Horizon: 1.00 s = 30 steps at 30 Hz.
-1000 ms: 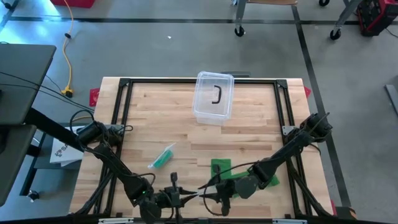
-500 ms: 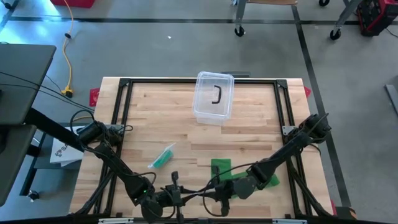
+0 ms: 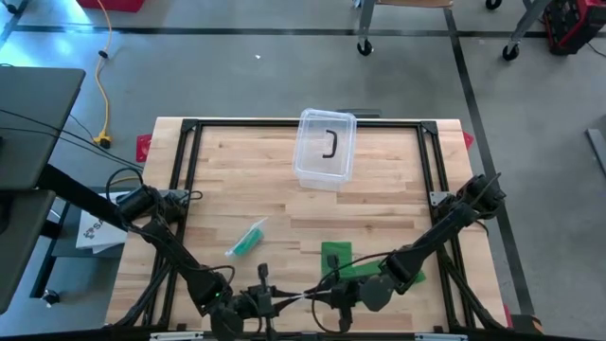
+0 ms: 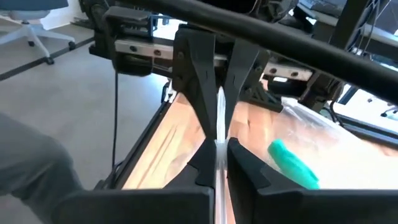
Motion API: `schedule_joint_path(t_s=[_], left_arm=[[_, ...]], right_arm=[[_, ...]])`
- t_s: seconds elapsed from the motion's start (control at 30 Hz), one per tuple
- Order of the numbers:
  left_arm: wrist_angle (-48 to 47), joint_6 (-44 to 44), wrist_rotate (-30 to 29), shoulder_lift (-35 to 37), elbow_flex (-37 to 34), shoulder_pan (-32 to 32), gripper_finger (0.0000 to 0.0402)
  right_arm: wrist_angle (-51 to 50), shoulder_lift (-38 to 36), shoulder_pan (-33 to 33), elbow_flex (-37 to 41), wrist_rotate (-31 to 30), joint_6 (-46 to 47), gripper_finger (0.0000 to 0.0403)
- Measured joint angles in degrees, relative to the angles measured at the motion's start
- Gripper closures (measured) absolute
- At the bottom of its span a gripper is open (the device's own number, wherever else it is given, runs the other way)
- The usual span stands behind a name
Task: Roll bandage
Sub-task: Open the transparent zip bag
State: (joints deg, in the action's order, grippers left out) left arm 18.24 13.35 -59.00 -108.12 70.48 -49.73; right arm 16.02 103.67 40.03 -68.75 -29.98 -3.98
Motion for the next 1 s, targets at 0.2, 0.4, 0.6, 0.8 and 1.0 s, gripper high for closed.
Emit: schedule_joint_path(t_s=[0.2, 0.4, 0.6, 0.8, 1.0], left_arm=[[-0.03, -0.44, -0.21, 0.00, 0.00, -0.79, 0.0401], [-0.48, -0.50, -0.20, 0.00, 0.00, -1.25, 0.0401], [-0.31, -0.57, -0.17, 0.00, 0.00, -1.69, 0.0401], [-0.37, -1.50, -0.12, 0.00, 0.00, -1.95, 0.0401], [-0.46, -1.51, 0.02, 0.00, 0.00, -1.99, 0.0401]], right_arm=[[-1.90, -0.25, 0.15, 0.01, -0.04, 2.91, 0.0396], [-5.19, -0.47, 0.70, 0.02, -0.23, 5.61, 0.0396], [-11.57, -2.84, 2.17, 0.04, -0.50, 9.23, 0.0396], [-19.96, -4.97, 2.88, 0.04, 0.70, 14.49, 0.0396], [-25.22, -5.06, 3.05, 0.07, 3.50, 18.74, 0.0396]])
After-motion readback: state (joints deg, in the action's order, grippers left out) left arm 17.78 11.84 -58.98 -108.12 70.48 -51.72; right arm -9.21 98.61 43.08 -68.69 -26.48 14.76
